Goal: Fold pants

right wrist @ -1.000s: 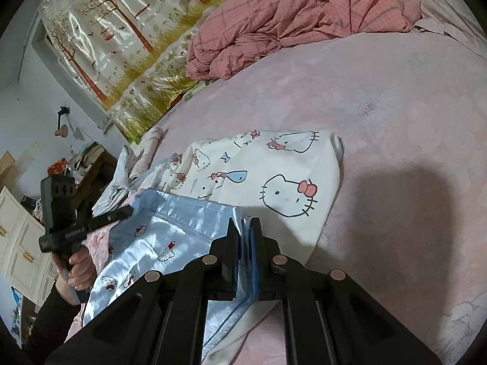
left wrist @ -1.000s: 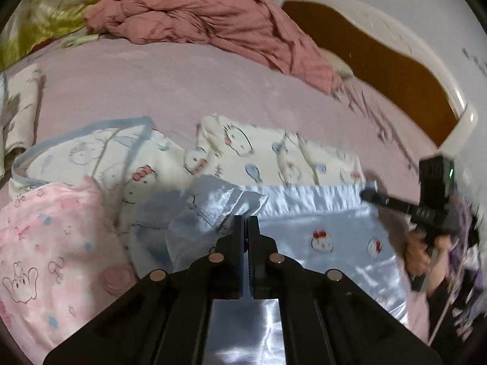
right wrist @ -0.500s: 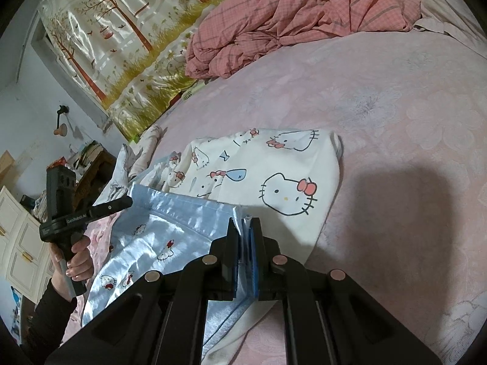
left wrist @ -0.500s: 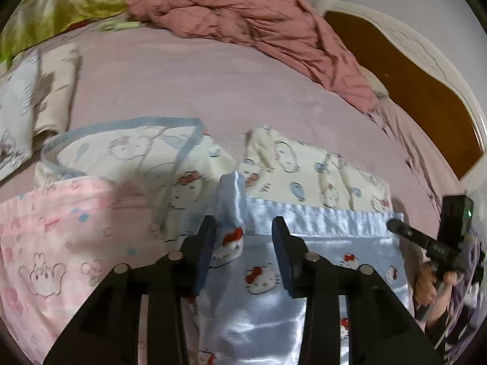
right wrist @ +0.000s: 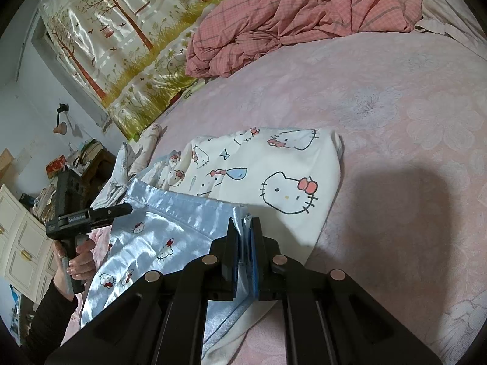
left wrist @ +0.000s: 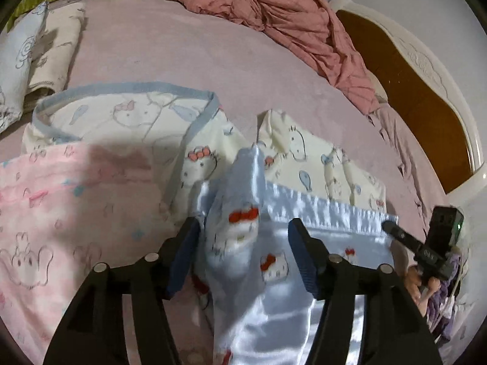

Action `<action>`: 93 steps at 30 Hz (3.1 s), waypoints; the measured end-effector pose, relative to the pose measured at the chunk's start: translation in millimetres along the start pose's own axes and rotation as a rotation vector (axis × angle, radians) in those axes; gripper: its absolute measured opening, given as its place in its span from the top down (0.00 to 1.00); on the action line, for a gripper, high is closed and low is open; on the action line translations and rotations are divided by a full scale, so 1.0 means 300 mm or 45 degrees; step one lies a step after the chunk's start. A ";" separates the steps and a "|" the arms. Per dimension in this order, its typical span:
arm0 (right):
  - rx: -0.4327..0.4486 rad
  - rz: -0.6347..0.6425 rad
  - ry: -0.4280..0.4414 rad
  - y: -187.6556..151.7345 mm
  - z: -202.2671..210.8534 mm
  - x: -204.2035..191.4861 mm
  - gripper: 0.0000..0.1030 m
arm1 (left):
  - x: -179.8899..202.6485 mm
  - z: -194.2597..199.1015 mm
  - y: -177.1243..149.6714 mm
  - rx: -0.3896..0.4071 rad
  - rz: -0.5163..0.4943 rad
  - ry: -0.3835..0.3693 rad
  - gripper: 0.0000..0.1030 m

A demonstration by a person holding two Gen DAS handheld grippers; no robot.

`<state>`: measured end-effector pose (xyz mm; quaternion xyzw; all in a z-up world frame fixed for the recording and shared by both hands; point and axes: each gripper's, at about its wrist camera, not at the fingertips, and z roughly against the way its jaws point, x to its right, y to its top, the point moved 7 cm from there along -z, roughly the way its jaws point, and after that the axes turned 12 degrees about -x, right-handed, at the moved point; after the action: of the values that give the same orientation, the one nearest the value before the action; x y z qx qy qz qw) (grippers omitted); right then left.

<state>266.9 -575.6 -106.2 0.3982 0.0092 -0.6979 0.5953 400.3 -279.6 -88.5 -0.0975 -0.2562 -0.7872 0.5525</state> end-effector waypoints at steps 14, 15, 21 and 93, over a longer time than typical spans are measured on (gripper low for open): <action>-0.007 0.022 0.004 -0.011 -0.014 -0.012 0.94 | -0.002 -0.079 0.121 -0.015 0.056 -0.054 0.91; -0.001 0.028 0.005 -0.010 -0.009 -0.016 0.94 | 0.007 -0.076 0.119 -0.019 0.036 -0.081 0.96; 0.109 0.172 0.055 -0.026 0.080 -0.091 0.95 | 0.041 0.023 0.086 0.098 -0.094 -0.160 0.97; 0.022 0.577 -0.601 -0.653 0.246 -0.452 0.99 | -0.052 0.325 -0.568 0.050 -0.249 -0.184 0.93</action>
<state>59.1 -442.9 -69.4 0.2225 -0.2237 -0.6207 0.7178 236.7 -172.9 -62.7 -0.1177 -0.3191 -0.8229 0.4551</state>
